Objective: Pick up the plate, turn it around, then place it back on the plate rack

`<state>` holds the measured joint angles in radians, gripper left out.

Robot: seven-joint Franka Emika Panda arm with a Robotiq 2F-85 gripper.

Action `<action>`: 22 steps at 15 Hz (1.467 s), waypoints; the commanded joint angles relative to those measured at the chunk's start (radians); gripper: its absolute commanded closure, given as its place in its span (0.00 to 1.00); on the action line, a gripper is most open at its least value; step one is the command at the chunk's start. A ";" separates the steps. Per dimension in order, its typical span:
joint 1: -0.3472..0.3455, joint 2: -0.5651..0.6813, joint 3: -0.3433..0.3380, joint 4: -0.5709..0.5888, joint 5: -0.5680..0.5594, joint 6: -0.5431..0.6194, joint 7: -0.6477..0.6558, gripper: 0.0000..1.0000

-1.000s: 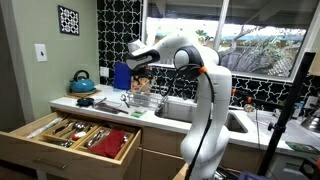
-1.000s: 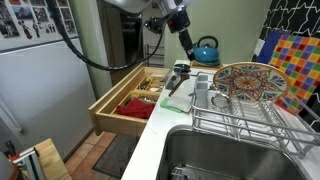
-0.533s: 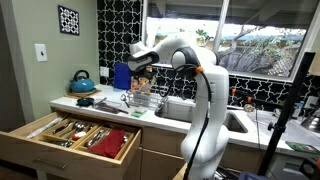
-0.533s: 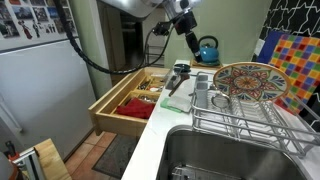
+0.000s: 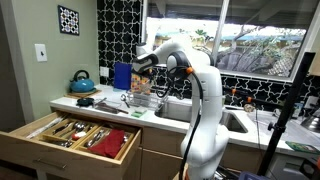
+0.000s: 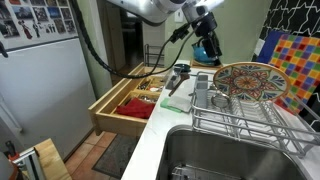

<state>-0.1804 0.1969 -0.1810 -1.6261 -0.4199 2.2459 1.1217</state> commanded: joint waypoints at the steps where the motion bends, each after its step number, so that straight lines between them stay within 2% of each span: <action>1: -0.006 0.050 -0.028 0.028 0.088 0.111 -0.018 0.00; 4: -0.002 0.080 -0.049 0.036 0.125 0.152 -0.017 0.00; 14: -0.010 0.182 -0.089 0.127 0.236 0.147 0.004 0.00; 16: -0.014 0.198 -0.092 0.146 0.264 0.149 -0.002 0.17; 17: -0.015 0.206 -0.093 0.155 0.274 0.147 -0.001 0.31; 18: -0.014 0.210 -0.094 0.160 0.282 0.148 -0.002 0.40; 21: -0.012 0.223 -0.096 0.181 0.294 0.145 -0.002 0.56; 22: -0.012 0.228 -0.096 0.188 0.296 0.145 -0.002 0.57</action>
<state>-0.1914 0.3956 -0.2696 -1.4737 -0.1579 2.3822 1.1200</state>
